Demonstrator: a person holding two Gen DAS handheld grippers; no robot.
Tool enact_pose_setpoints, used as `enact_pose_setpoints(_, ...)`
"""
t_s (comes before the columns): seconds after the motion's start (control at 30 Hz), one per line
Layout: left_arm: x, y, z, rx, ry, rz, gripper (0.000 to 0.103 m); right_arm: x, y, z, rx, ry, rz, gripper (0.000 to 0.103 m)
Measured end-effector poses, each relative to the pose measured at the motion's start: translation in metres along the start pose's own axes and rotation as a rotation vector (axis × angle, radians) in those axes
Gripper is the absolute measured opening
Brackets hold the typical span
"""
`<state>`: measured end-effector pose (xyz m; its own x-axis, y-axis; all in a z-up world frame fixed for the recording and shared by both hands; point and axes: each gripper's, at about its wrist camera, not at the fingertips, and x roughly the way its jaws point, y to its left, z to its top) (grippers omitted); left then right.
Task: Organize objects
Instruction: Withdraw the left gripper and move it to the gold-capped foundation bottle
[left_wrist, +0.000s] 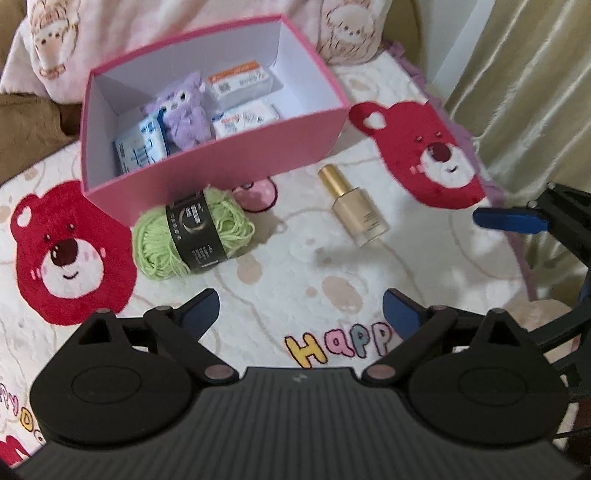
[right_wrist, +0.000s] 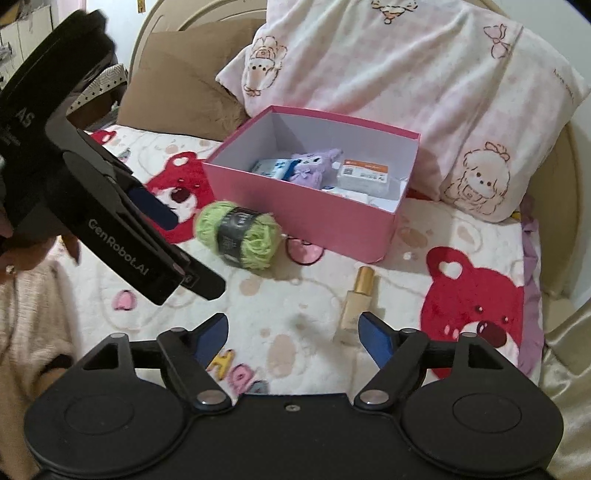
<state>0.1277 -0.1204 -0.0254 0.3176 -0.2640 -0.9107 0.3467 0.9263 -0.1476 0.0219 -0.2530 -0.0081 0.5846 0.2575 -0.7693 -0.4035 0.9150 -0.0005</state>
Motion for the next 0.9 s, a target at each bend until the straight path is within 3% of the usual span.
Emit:
enact_pose_setpoints(0.17,0.027,0.006,0.003,-0.036,-0.007,0.010,0.096,0.032,-0.006,-0.007,-0.040,-0.032,0.000,0.089)
enact_pose_setpoints(0.3,0.043,0.004,0.006,-0.035,-0.057,0.027,0.096,0.064,-0.020,-0.012,-0.032,-0.017,0.008,0.090)
enact_pose_setpoints(0.43,0.060,-0.001,0.011,-0.048,-0.098,0.006,0.096,0.094,-0.036,-0.024,0.034,-0.010,-0.006,0.090)
enact_pose_setpoints(0.53,0.075,-0.006,0.013,-0.069,-0.138,-0.026,0.096,0.110,-0.051,-0.034,0.162,-0.034,-0.035,0.090)
enact_pose_setpoints(0.67,0.096,-0.012,0.016,-0.097,-0.174,-0.073,0.093,0.122,-0.058,-0.038,0.180,-0.037,-0.091,0.089)
enact_pose_setpoints(0.9,0.136,-0.003,0.016,-0.244,-0.135,-0.178,0.073,0.144,-0.064,-0.043,0.198,0.041,-0.124,0.085)
